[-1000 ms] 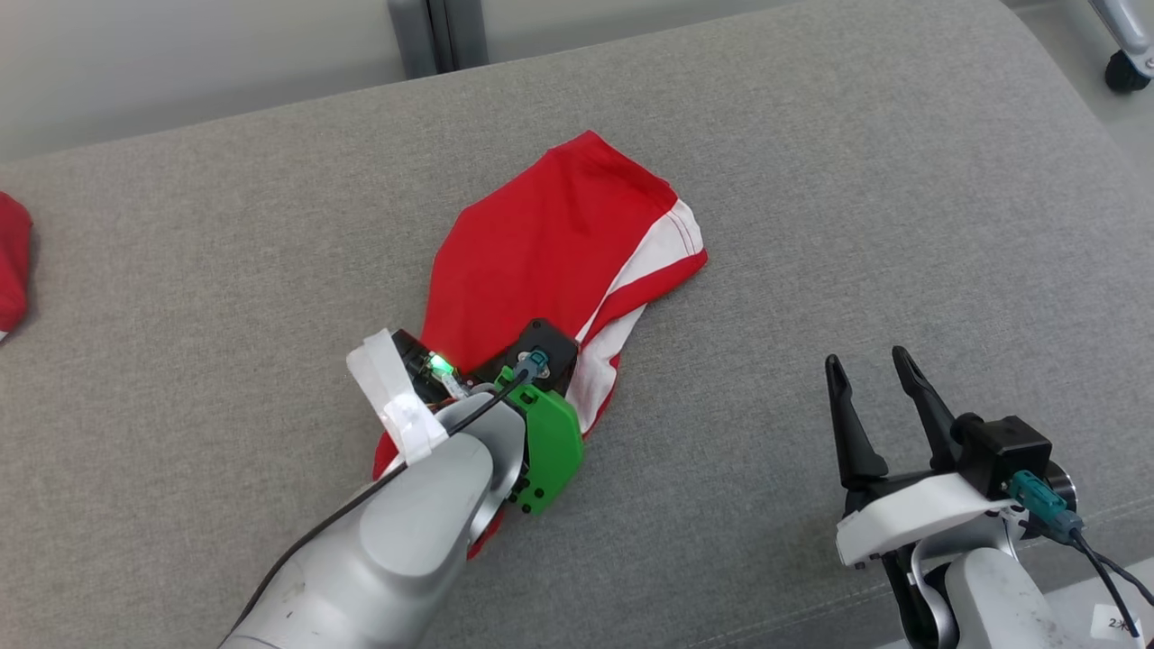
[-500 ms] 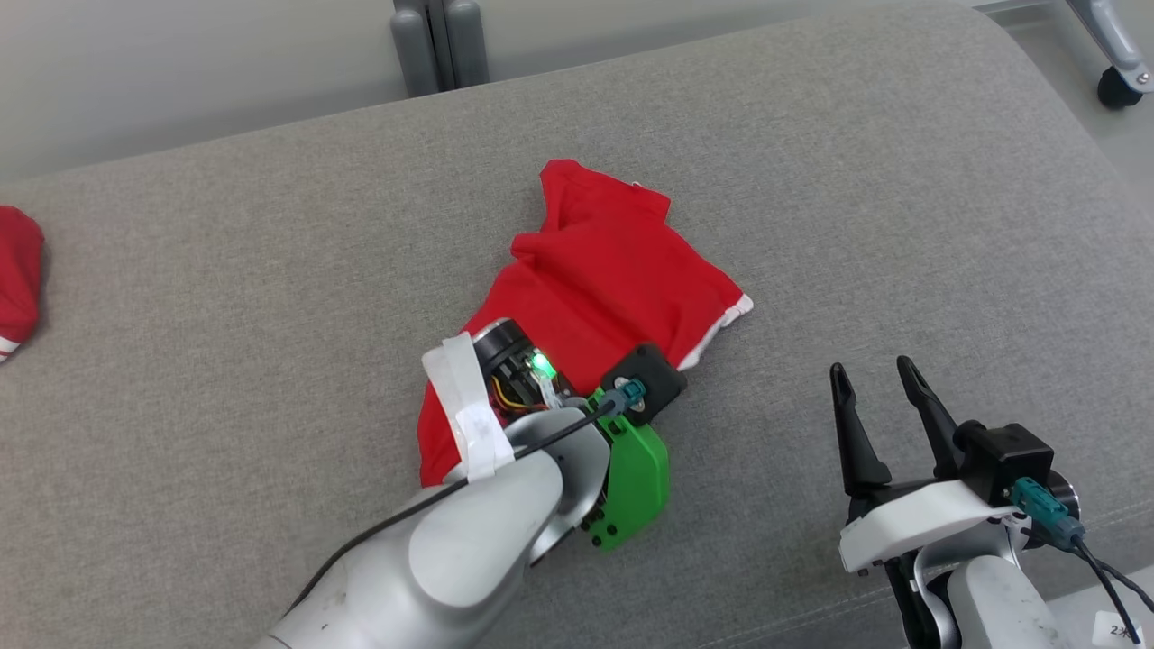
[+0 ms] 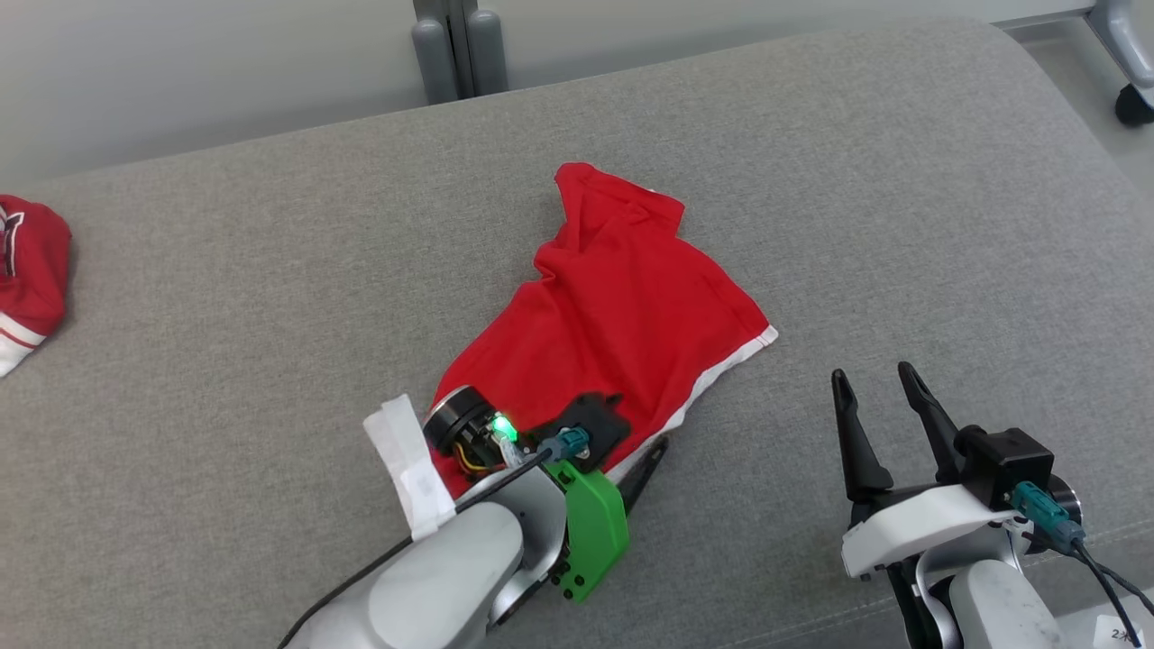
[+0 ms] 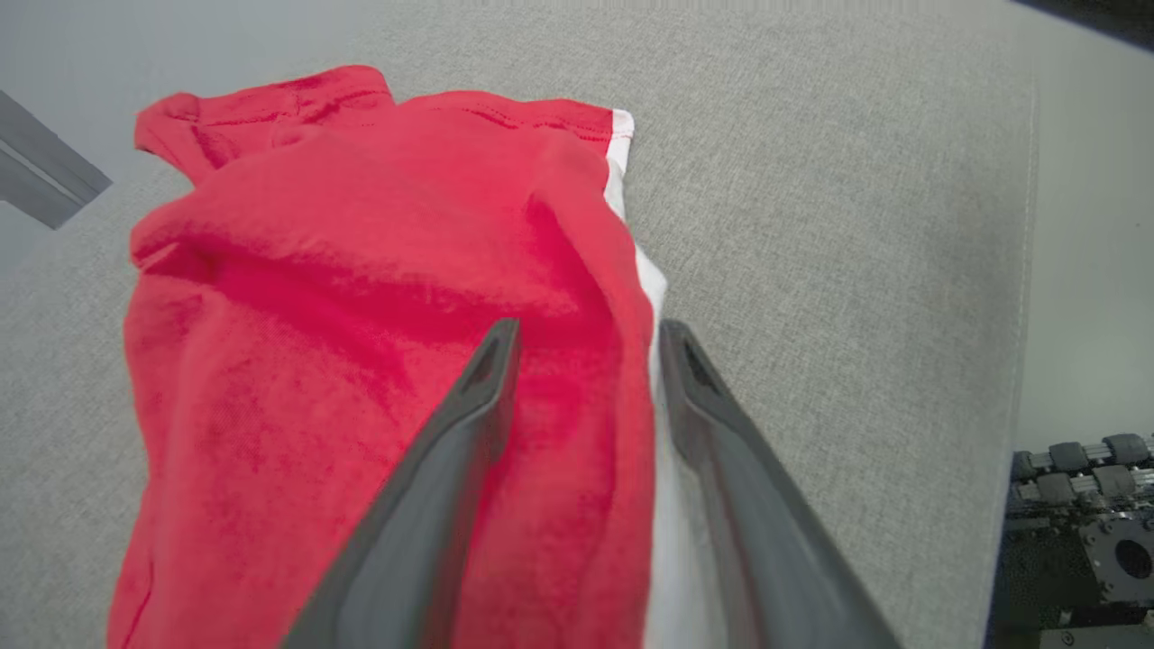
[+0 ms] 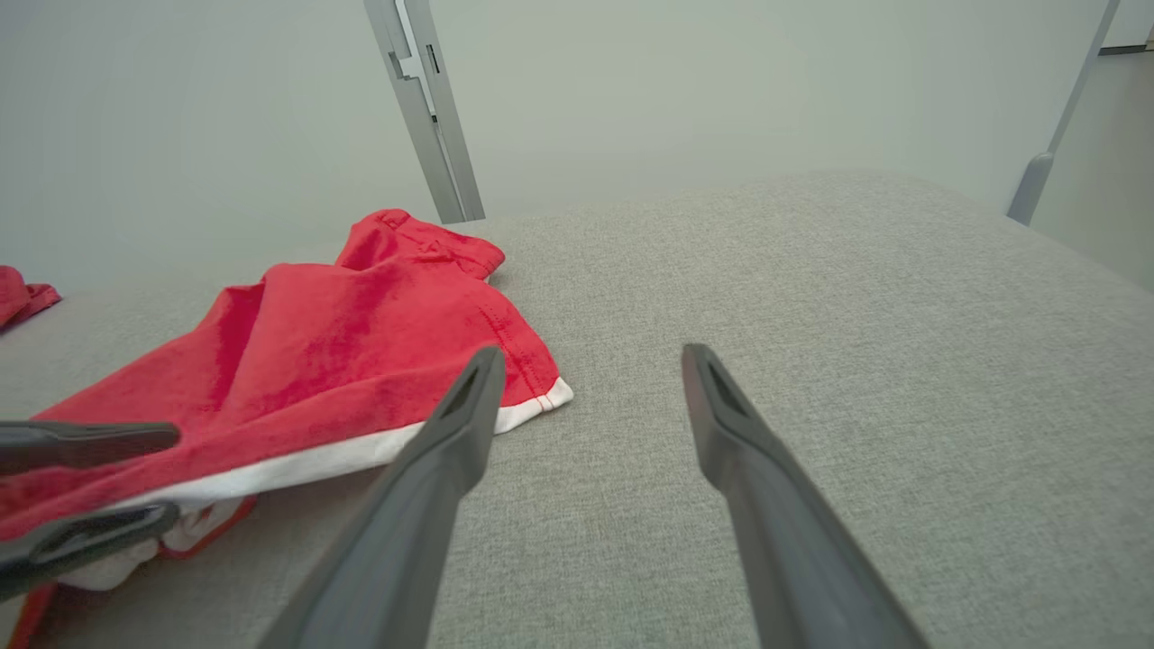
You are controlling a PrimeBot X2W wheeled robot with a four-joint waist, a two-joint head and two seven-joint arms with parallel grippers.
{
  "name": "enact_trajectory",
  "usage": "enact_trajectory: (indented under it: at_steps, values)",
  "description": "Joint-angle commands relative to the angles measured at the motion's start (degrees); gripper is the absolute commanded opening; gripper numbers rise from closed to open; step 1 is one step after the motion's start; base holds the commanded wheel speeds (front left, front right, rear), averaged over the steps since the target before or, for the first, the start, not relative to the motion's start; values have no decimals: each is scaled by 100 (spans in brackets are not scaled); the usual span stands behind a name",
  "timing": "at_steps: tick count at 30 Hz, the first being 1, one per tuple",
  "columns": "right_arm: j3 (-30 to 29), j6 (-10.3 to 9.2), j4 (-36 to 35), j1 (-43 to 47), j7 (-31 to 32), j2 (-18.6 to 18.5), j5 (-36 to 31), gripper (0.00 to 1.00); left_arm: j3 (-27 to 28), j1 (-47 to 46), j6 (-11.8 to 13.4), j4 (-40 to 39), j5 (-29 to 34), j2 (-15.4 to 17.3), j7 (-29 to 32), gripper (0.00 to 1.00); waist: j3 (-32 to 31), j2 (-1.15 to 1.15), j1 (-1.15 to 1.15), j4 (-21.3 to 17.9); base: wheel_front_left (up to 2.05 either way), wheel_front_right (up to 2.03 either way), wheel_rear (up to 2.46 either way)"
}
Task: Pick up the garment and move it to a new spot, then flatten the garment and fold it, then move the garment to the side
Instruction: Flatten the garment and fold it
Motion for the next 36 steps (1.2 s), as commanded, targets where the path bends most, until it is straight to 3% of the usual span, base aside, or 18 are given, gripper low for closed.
enact_trajectory:
  at_steps: [1, 7, 16, 21, 30, 36]
  values:
    - [-32, -4, 0, 84, -1, -13, -60, 100, 64, 132, 71, -10, -70, 34, -118, 100, -38, 0, 0, 67, 0, 0, 0]
    - [-96, -4, -19, 100, -1, -12, -90, 100, 317, 557, 347, -294, -213, 279, -658, 100, -131, 0, 0, 269, 0, 0, 0]
    - [-171, -5, -31, 160, -1, -13, -112, 100, 990, 1662, 980, -1352, -788, 955, -1212, 100, -227, 0, 0, 466, 0, 0, 0]
    - [-184, -4, -25, 163, -1, -14, -138, 100, 1423, 2155, 1316, -1806, -1088, 1175, -1493, 100, -265, 0, 0, 543, 0, 0, 0]
    - [-310, -4, -103, 146, -1, -14, -282, 100, 2617, 2749, 1660, -2217, -927, 1019, -1818, 100, -439, 0, 0, 608, 0, 0, 0]
    - [-306, -5, -113, 152, -1, -14, -346, 100, 3485, 3345, 1605, -2384, -478, 738, -1817, 100, -524, 0, 0, 599, 0, 0, 0]
